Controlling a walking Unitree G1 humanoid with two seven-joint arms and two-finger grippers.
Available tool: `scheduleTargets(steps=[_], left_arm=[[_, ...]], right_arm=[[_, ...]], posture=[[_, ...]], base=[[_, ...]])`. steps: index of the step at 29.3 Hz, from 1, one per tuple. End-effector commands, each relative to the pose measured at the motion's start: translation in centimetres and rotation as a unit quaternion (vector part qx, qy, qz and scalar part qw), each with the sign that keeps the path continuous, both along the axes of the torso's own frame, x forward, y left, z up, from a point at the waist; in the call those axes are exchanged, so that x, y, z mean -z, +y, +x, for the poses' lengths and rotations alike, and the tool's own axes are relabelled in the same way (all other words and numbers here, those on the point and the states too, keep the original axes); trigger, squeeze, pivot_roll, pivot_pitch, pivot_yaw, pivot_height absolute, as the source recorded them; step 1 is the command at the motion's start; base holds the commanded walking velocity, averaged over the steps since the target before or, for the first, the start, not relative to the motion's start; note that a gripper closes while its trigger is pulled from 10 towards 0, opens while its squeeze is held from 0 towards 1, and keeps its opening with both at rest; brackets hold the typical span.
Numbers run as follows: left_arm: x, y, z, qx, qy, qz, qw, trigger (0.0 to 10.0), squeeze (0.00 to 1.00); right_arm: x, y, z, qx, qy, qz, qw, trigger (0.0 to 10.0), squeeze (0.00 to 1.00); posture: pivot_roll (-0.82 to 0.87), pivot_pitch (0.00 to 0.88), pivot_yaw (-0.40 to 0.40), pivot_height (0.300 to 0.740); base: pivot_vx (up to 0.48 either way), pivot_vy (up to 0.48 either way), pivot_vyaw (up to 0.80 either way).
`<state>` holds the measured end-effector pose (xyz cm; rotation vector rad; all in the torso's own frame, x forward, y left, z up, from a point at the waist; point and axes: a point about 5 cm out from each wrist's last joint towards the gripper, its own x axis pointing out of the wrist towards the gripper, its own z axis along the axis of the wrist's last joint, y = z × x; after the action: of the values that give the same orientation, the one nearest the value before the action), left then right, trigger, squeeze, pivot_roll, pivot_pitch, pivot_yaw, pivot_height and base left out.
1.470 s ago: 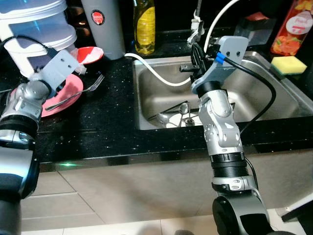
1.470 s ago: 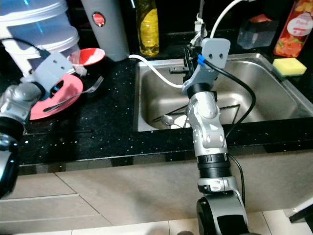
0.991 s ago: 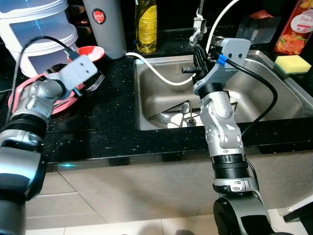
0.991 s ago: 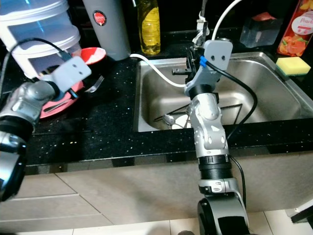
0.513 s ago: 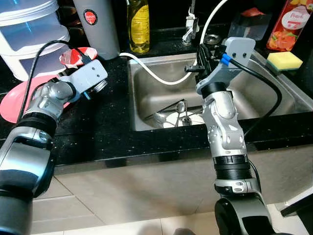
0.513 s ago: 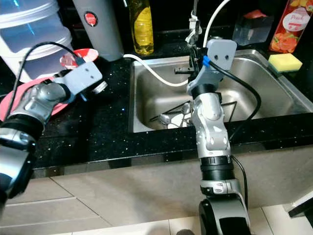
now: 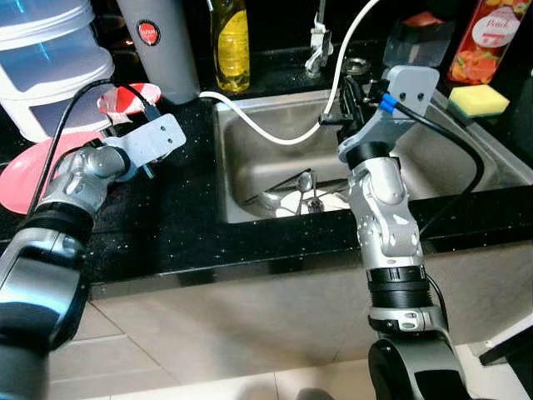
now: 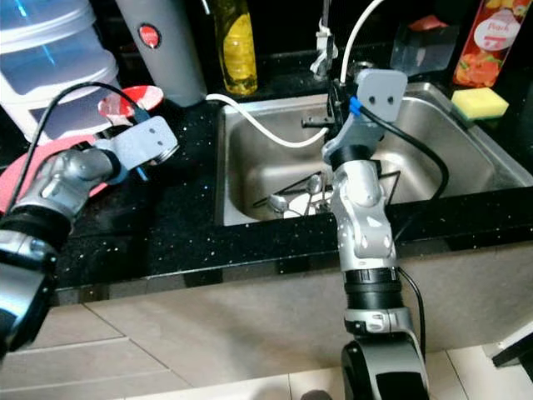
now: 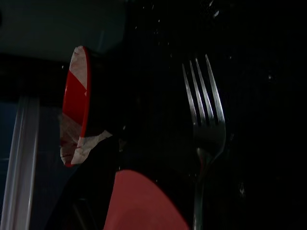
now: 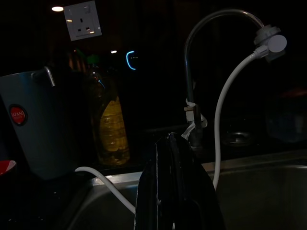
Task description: Kitchen organization
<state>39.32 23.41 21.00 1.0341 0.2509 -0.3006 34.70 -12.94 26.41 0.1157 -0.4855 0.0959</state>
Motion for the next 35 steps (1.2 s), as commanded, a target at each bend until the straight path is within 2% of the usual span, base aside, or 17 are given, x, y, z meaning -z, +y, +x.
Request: scheduleTargets(steps=[1, 3, 5, 10, 11, 12, 14, 15, 16, 17, 19, 22, 29, 35], left_arm=[[0.6, 2.2, -0.9, -0.034, 0.015, 0.009, 0.999, 10.0, 0.00], [1.1, 2.6, -1.2, -0.040, 0.023, 0.003, 0.999, 10.0, 0.00], [2.2, 3.5, -1.6, -0.056, 0.040, 0.022, 0.997, 10.0, 0.00], [2.7, 3.8, -1.6, -0.066, 0.046, 0.020, 0.997, 10.0, 0.00], [3.1, 3.9, -1.6, -0.068, 0.049, 0.025, 0.996, 8.1, 0.00], [3.5, 3.6, -1.6, -0.059, 0.048, 0.033, 0.997, 5.0, 0.00], [4.0, 3.4, -1.6, -0.050, 0.053, 0.042, 0.997, 5.0, 0.00], [4.7, 2.8, -1.5, -0.036, 0.064, 0.052, 0.996, 2.5, 0.00], [4.7, 2.8, -1.5, -0.036, 0.064, 0.052, 0.996, 2.5, 0.00], [5.0, 3.0, -1.5, -0.043, 0.070, 0.083, 0.993, 0.0, 0.00], [5.2, 3.3, -1.5, -0.051, 0.074, 0.114, 0.989, 0.0, 0.00], [5.3, 3.2, -1.5, -0.045, 0.076, 0.133, 0.987, 0.0, 0.00], [5.3, 2.0, -1.0, -0.022, 0.062, 0.134, 0.989, 0.0, 0.00], [4.0, 0.4, -0.2, 0.009, 0.017, 0.110, 0.994, 0.0, 0.00]], right_arm=[[0.0, 0.2, -0.2, -0.003, 0.000, -0.002, 1.000, 10.0, 0.00], [0.0, 0.3, -0.2, -0.005, 0.001, -0.001, 1.000, 10.0, 0.00], [0.0, 0.6, 0.0, -0.013, 0.003, -0.002, 1.000, 10.0, 0.00], [0.0, 0.8, 0.1, -0.016, 0.003, -0.002, 1.000, 10.0, 0.00], [-0.1, 0.9, 0.2, -0.017, 0.003, -0.001, 1.000, 10.0, 0.00], [-0.1, 1.0, 0.2, -0.019, 0.003, 0.000, 1.000, 10.0, 0.00], [-0.1, 1.0, 0.2, -0.021, 0.003, -0.001, 1.000, 10.0, 0.00], [-0.1, 1.0, 0.2, -0.021, 0.003, -0.001, 1.000, 10.0, 0.00], [-0.1, 1.0, 0.2, -0.021, 0.003, -0.001, 1.000, 10.0, 0.00], [-0.2, 0.9, 0.2, -0.018, 0.003, -0.001, 1.000, 10.0, 0.00], [-0.2, 0.8, 0.1, -0.014, 0.002, 0.000, 1.000, 10.0, 0.00], [-0.1, 0.4, 0.0, -0.007, 0.002, 0.000, 1.000, 10.0, 0.00], [-0.2, -0.2, -0.3, 0.008, 0.000, 0.000, 1.000, 10.0, 0.00], [-0.2, -0.2, -0.2, 0.007, 0.000, -0.002, 1.000, 10.0, 0.00]], posture=[[-0.05, 0.000, 0.081, 0.740], [-0.05, 0.000, 0.081, 0.740], [-0.04, 0.000, 0.073, 0.740], [-0.02, 0.000, 0.063, 0.740], [-0.02, 0.000, 0.062, 0.740], [-0.02, 0.000, 0.062, 0.740], [-0.02, 0.000, 0.062, 0.740], [-0.02, 0.000, 0.062, 0.740], [-0.02, 0.000, 0.062, 0.740], [-0.03, 0.000, 0.069, 0.740], [-0.05, 0.000, 0.079, 0.740], [-0.05, 0.000, 0.083, 0.740], [-0.08, 0.000, 0.096, 0.740], [-0.07, 0.000, 0.083, 0.740]], base=[[0.000, 0.000, 0.00], [0.000, 0.000, 0.00], [0.000, 0.000, 0.00], [0.000, 0.000, 0.00], [0.000, 0.000, 0.00], [0.000, 0.000, 0.00], [0.000, 0.000, 0.00], [0.000, 0.000, 0.00], [0.000, 0.000, 0.00], [0.000, 0.000, 0.00], [0.000, 0.000, 0.00], [0.000, 0.000, 0.00], [0.000, 0.000, 0.00], [0.000, 0.000, 0.00]])
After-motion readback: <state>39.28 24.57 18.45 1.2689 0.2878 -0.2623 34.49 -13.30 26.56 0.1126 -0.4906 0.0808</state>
